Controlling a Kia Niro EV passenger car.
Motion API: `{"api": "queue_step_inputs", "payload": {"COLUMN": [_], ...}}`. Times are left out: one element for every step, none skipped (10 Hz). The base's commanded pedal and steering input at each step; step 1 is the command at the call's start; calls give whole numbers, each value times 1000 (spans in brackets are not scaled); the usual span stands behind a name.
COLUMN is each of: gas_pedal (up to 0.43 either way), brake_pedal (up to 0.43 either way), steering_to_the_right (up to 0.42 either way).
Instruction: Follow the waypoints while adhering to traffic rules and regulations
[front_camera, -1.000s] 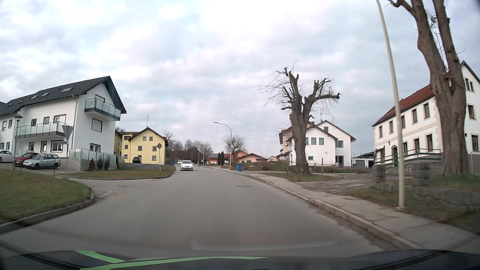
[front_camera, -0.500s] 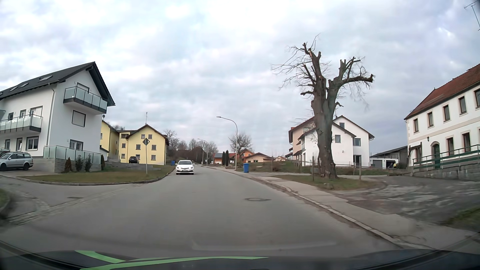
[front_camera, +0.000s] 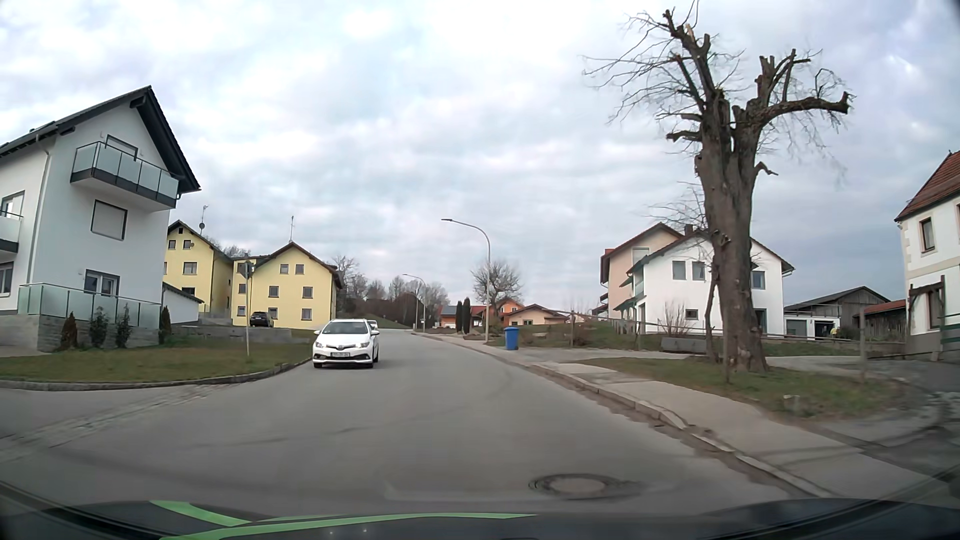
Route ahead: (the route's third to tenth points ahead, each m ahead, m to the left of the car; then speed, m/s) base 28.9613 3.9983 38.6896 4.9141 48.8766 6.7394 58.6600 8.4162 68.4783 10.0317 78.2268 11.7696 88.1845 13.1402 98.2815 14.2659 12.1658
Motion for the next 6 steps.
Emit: {"api": "queue_step_inputs", "payload": {"gas_pedal": [260,268,268,280,280,280], "brake_pedal": [0,0,0,0,0,0], "steering_to_the_right": [-20,-21,-21,-23,-24,-24]}}
